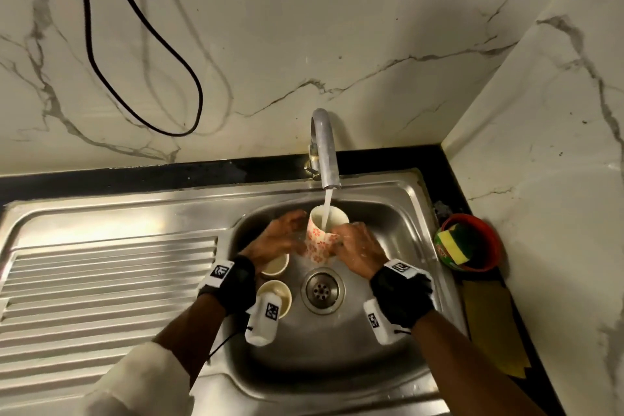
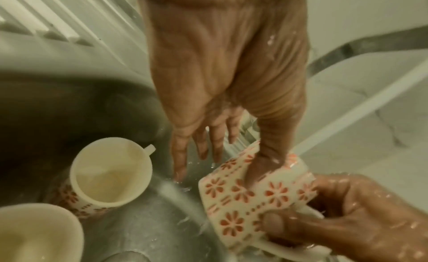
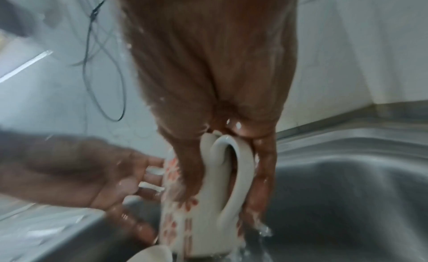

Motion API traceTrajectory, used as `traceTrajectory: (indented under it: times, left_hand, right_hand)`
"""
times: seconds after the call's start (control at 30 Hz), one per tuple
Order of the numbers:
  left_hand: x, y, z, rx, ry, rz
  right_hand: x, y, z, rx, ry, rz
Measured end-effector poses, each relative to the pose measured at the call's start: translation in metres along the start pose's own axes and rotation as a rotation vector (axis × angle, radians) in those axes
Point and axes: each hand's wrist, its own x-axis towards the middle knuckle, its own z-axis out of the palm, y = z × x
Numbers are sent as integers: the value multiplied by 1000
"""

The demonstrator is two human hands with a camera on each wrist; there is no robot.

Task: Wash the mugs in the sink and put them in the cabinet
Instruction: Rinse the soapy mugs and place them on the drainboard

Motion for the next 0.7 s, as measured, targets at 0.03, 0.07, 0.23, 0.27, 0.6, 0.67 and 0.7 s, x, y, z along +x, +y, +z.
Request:
traceTrajectory:
  times: [0.03,0.07,0.23,0.27,0.6,0.67,0.7]
  left_hand:
    - [3,-2,-3,-48,84,22]
    - [7,-5,-5,-80,171,20]
    - [16,-16,0,-48,345,-57]
    - [17,-14,5,-37,370,-54]
    - [16,13,17,-8,309,-131]
    - [16,19,26,-68,259,-139]
    - [17,21,30,-87,245,-153]
  right_hand:
    - [-2,-3,4,9,9,7]
    - [-4,-3,7,81,-4,17]
    - [-7,2,15,533,38,176]
    - [-4,-1,18,636,36,224]
    - [7,7,38,2052,-186,675]
    - [7,10,40,2156,-177,694]
    - [7,12,40,2188,-178,691]
